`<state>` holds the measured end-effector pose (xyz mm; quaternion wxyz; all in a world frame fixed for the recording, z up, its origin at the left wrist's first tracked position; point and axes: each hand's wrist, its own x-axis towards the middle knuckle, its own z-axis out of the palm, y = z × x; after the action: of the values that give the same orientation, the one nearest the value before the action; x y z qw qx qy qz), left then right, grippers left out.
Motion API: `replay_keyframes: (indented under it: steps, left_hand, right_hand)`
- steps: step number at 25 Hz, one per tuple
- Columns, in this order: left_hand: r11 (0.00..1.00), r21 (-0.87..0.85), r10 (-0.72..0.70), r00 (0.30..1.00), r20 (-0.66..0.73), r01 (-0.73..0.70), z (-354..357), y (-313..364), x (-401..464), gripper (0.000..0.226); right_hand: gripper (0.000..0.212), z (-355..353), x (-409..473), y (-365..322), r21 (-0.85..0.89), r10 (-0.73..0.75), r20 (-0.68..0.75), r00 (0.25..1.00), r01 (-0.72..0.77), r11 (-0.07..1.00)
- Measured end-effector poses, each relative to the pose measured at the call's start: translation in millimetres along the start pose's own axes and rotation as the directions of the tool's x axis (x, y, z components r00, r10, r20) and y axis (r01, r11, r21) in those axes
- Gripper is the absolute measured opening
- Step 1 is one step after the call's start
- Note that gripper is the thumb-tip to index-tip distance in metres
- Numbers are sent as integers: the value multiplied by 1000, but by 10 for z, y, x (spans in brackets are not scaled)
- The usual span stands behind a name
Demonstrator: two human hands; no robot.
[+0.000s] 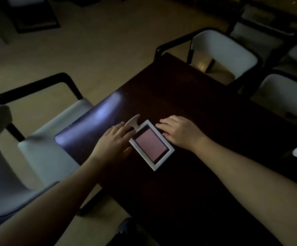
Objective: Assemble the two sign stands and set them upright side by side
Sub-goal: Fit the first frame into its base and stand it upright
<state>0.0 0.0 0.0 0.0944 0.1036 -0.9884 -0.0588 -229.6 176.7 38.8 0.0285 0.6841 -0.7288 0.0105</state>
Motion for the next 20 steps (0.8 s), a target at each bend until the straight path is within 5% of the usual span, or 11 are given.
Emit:
replay_keyframes:
  steps: [10,20]
  left_hand:
    - [985,35,171,979,-112,-168,643,-99,-97,35]
    - [962,-160,186,960,-208,-221,677,-94,-80,18]
  right_hand:
    - [61,640,180,269,-139,-3,197,980,31,990]
    - [49,821,-6,208,77,-52,77,996,46,996]
